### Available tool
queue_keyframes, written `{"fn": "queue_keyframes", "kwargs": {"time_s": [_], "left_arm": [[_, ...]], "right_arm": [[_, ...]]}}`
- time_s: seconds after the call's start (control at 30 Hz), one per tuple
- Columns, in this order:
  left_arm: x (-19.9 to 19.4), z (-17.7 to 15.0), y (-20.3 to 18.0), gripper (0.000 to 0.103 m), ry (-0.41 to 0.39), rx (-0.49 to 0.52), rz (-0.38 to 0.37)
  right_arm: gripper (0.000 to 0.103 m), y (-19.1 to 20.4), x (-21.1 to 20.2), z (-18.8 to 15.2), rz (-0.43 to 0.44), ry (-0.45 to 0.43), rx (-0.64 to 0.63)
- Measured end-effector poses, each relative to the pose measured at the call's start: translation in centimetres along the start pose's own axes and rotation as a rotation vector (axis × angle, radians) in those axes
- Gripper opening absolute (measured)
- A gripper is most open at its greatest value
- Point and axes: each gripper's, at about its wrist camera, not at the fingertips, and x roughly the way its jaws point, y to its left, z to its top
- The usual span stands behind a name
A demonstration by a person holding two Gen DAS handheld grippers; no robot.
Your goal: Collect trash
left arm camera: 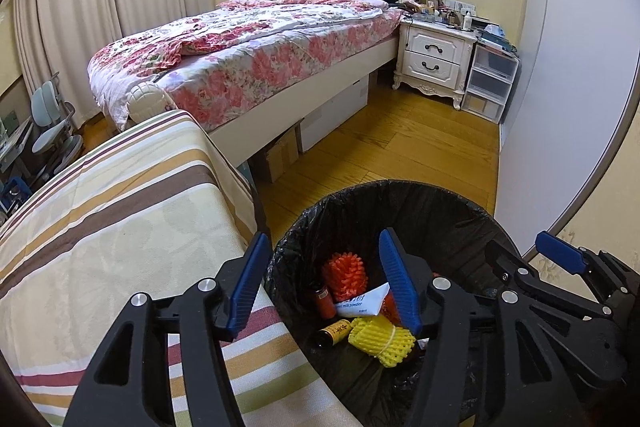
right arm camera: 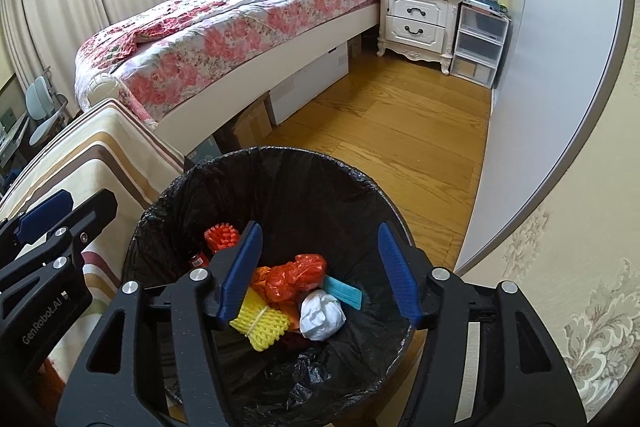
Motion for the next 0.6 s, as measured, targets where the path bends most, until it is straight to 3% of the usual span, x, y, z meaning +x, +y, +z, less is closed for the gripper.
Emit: {"fn": "queue_keyframes", "kwargs": {"time_s": [0.2, 0.37, 0.6], "left_arm": [[-0.4, -0.1, 0.3, 0.069, -0.016, -0.017, 0.013], [-0.8, -0.1, 0.6, 0.074, -0.03, -0.027, 0.026], [-1.5, -0.2, 1.1, 0.079, -0.049, -0.029, 0.059]], "right_arm": [[0.068, -0.2, -0.4, 0.1, -0.016, -0.016, 0.001], [0.077, -0.2, -0.8, 0.2, -0.027, -0.031, 0.005], [0.082, -0.2, -1.3, 0.2, -0.037, -0.042, 0.007]]}}
